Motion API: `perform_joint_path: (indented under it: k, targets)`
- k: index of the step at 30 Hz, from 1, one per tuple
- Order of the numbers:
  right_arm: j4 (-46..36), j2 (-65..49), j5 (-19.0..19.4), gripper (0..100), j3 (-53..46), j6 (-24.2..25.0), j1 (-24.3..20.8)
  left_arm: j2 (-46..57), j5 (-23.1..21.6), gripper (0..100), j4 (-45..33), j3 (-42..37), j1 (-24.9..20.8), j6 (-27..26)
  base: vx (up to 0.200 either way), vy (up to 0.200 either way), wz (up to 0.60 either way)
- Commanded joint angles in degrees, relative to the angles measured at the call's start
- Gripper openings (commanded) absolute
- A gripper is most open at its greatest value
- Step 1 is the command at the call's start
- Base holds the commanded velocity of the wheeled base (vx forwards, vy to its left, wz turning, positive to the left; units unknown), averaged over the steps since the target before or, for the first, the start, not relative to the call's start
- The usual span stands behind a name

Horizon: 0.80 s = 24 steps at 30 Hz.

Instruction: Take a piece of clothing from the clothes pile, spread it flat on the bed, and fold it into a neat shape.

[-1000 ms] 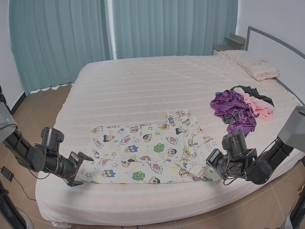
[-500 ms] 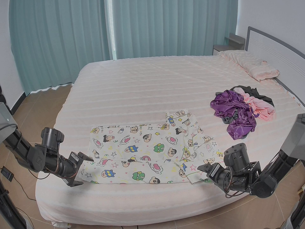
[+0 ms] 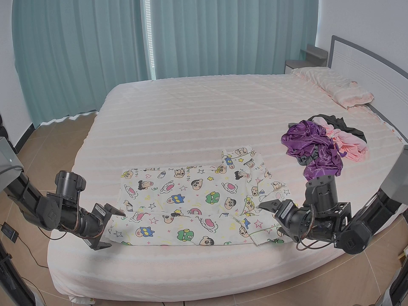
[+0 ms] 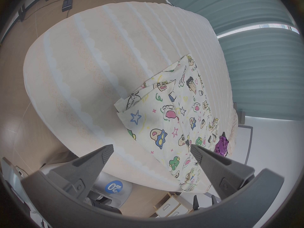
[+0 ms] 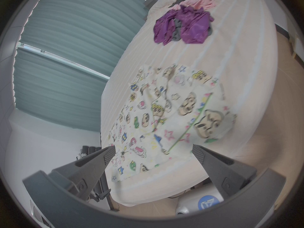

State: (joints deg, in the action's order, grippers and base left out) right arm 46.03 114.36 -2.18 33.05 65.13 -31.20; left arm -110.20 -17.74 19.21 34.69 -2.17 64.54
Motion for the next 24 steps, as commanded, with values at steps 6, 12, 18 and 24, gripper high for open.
perform_joint_path:
  k: [6,12,18,24]
  targets:
    - [-1.56,12.2,0.6,100,12.83,-3.44,-5.54,-0.1,0.07,100,0.04,-0.15,-0.12,-0.03,0.0,0.0,0.0]
    - [-8.06,19.32,-0.63,100,21.62,-5.98,-7.12,-0.1,0.07,100,0.04,-0.15,-0.12,-0.11,0.0,0.0,0.0]
    - [-12.19,22.22,-1.86,100,28.12,-8.8,-6.6,-0.1,0.07,100,0.04,-0.15,-0.12,-0.11,0.0,0.0,0.0]
    - [-16.76,25.65,-7.31,100,34.54,-13.1,-5.81,-0.19,0.07,100,0.04,-0.15,-0.12,-0.2,0.0,0.0,0.0]
